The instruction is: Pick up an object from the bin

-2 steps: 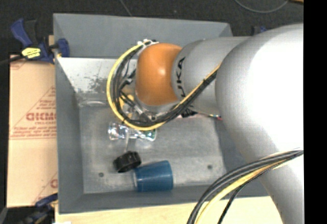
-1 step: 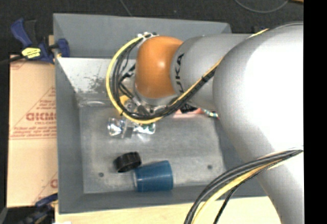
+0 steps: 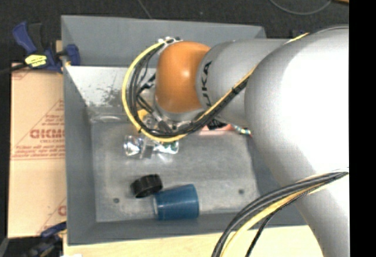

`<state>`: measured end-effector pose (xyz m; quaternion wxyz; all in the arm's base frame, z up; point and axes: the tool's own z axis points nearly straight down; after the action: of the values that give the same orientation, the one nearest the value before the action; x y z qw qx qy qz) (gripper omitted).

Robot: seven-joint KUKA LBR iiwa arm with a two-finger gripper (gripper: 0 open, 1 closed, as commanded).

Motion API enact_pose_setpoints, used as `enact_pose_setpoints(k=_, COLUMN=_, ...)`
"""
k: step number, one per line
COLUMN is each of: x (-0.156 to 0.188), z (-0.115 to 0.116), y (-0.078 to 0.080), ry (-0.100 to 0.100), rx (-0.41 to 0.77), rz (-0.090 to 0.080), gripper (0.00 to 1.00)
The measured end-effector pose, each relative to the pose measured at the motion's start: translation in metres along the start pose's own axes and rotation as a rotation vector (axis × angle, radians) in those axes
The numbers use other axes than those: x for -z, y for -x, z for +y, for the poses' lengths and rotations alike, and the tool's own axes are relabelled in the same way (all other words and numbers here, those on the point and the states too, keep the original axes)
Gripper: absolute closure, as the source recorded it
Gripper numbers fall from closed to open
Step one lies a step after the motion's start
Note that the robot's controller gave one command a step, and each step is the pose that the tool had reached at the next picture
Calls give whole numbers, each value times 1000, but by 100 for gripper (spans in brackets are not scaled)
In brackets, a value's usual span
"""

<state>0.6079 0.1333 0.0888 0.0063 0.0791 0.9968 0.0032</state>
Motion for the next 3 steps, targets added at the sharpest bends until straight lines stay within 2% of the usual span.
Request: enact_pose_setpoints(k=3, x=0, z=0, y=0, ry=0, rx=1, rz=0, gripper=100)
